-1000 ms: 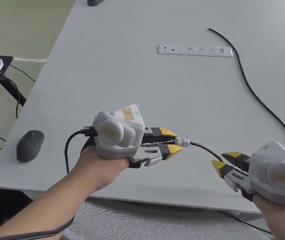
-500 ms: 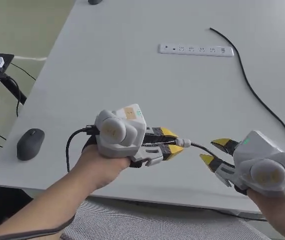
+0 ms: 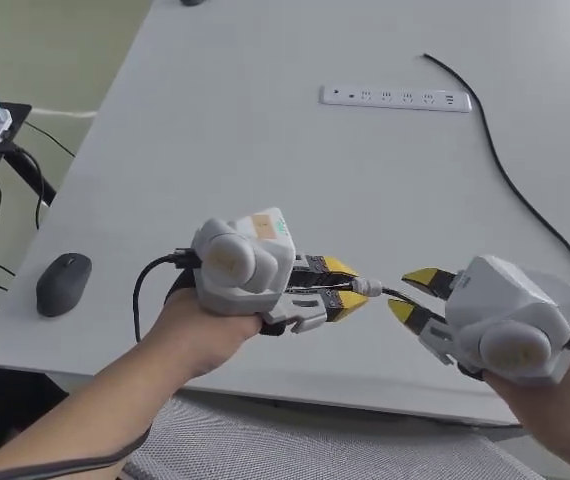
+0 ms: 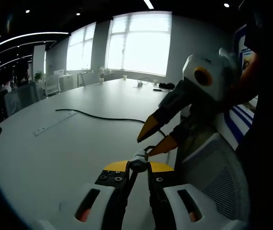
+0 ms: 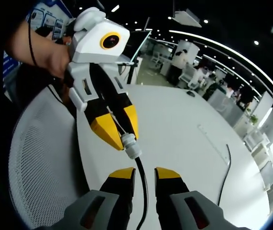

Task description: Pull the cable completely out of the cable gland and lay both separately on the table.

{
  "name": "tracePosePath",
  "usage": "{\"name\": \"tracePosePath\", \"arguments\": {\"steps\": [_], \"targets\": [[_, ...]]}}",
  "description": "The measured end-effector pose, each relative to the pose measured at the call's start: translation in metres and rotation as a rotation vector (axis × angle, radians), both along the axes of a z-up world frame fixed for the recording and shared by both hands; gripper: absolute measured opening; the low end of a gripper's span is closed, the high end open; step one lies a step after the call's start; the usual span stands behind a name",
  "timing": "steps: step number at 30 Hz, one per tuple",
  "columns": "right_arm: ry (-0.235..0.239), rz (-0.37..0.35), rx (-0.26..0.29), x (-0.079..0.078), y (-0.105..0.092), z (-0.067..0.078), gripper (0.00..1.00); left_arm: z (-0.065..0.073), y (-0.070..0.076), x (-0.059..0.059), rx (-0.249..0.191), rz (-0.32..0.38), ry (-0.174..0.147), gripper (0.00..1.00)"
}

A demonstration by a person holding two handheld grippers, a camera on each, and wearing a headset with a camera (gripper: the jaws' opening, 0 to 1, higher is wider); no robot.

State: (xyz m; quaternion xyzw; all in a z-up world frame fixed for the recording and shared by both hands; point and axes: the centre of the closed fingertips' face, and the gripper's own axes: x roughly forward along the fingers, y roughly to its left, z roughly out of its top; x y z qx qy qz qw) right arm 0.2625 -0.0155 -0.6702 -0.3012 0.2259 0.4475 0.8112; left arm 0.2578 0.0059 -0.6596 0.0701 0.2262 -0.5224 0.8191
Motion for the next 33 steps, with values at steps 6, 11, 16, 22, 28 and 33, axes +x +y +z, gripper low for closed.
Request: {"name": "tracePosePath", "arguments": {"steps": [6, 11, 16, 22, 28, 33], "targets": [[-0.007, 0.036, -0.025, 0.000, 0.005, -0.001, 0.09, 0.000, 0.000, 0.000, 0.001, -0.005, 0.001, 0.15], [-0.008, 0.041, -0.022, 0.001, 0.008, -0.001, 0.05, 0.000, -0.001, 0.002, 0.000, -0.007, -0.001, 0.15], [-0.008, 0.043, -0.027, 0.001, 0.010, -0.004, 0.01, -0.002, -0.001, 0.003, 0.007, -0.010, -0.003, 0.15], [0.006, 0.018, -0.006, 0.002, 0.008, -0.005, 0.01, -0.002, -0.002, 0.004, 0.010, -0.014, -0.006, 0.15], [0.001, -0.005, 0.014, 0.006, 0.005, -0.003, 0.01, 0.000, -0.003, 0.006, 0.000, -0.008, -0.008, 0.15], [0.013, -0.030, 0.028, 0.010, 0.002, -0.004, 0.01, 0.001, -0.003, 0.008, -0.001, -0.004, -0.014, 0.15]]}}
